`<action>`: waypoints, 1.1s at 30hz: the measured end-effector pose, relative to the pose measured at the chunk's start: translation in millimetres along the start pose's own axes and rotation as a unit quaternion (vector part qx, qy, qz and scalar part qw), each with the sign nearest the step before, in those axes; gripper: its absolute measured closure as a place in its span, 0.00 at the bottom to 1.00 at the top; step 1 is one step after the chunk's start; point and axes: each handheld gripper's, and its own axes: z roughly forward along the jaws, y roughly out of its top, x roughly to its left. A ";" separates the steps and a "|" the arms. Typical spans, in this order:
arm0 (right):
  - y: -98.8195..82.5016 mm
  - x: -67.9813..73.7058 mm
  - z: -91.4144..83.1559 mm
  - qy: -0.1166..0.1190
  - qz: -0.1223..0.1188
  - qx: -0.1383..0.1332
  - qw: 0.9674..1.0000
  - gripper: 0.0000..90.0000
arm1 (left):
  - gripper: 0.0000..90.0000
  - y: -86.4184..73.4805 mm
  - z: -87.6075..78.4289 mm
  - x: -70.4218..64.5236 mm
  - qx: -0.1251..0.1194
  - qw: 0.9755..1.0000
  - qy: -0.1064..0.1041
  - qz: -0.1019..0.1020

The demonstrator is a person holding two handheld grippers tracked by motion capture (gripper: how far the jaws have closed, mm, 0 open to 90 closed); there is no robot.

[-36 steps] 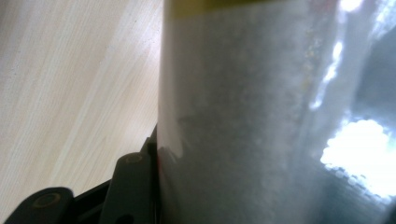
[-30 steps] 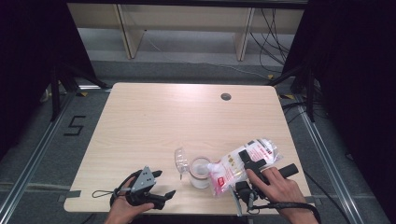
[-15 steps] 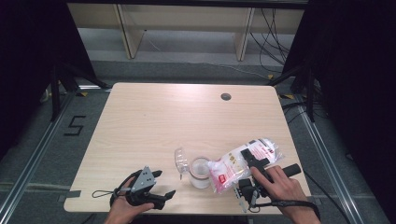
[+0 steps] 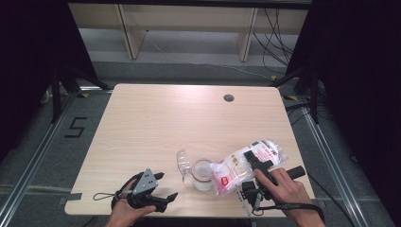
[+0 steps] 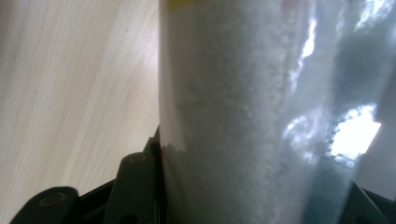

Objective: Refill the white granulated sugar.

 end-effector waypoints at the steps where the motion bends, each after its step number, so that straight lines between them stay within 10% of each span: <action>1: -0.7 4.2 -0.8 0.004 0.030 0.006 1.000 0.63 | 0.18 0.0 0.0 0.0 0.000 1.000 0.000 0.000; 3: 0.2 -2.4 0.1 -0.003 -0.019 -0.006 1.000 0.63 | 0.18 0.0 -0.1 0.1 0.001 1.000 0.000 0.001; 13: 0.2 1.1 -1.9 0.002 0.012 0.006 1.000 0.64 | 0.18 0.0 -0.1 0.1 0.001 1.000 0.000 0.001; 15: 0.2 -1.9 -0.6 -0.002 -0.014 -0.003 1.000 0.64 | 0.18 0.0 -0.1 0.1 0.001 1.000 0.000 0.001; 19: 0.2 1.8 -1.4 0.000 0.012 0.004 1.000 0.64 | 0.18 0.0 0.0 0.0 0.000 1.000 0.000 0.000; 33: 2.5 -0.5 -1.1 0.004 -0.006 -0.002 1.000 0.64 | 0.18 -0.1 0.2 0.1 -0.001 1.000 0.000 -0.002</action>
